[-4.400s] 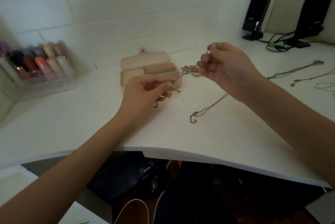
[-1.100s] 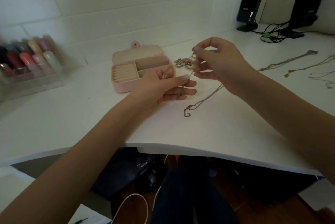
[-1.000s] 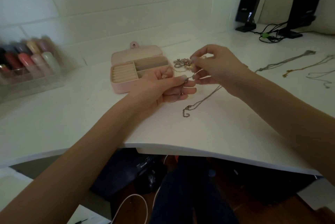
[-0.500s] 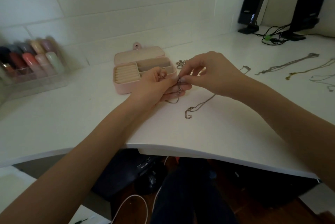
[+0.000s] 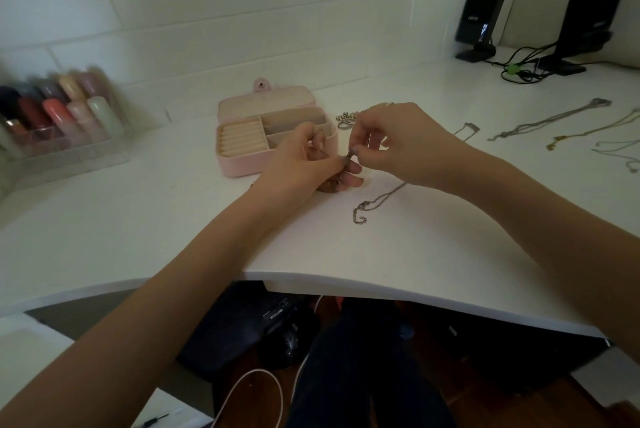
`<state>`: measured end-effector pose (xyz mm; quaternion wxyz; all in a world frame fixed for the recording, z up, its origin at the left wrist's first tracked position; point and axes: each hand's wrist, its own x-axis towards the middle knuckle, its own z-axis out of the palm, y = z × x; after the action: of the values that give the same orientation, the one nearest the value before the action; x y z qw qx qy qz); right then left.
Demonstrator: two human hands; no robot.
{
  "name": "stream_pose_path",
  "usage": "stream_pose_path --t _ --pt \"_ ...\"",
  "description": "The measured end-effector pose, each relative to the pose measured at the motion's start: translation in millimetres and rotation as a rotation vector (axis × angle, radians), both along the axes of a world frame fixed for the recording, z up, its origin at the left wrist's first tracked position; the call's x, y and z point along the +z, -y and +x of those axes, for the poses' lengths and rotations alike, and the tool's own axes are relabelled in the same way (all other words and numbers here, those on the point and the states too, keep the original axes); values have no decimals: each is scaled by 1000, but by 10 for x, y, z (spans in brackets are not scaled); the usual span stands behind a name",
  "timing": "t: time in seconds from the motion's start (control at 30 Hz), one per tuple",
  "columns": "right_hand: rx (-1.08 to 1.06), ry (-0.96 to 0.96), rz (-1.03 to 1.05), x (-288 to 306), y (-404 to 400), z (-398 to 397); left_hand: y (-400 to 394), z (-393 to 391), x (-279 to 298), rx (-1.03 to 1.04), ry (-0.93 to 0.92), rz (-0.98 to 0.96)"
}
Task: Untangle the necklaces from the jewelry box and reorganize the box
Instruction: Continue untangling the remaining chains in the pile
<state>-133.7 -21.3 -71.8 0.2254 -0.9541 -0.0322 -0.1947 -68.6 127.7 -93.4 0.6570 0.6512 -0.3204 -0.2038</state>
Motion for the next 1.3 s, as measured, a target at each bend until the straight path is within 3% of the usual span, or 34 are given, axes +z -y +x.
stream_pose_path --t 0.27,0.9,1.3 --pt "-34 -12 149 17 45 7 -3 17 -1 28 5 16" --pt "-7 58 -61 -37 16 -21 21 15 21 22 42 79" --pt "-4 15 187 -18 15 -6 7 96 -38 178 160 -2"
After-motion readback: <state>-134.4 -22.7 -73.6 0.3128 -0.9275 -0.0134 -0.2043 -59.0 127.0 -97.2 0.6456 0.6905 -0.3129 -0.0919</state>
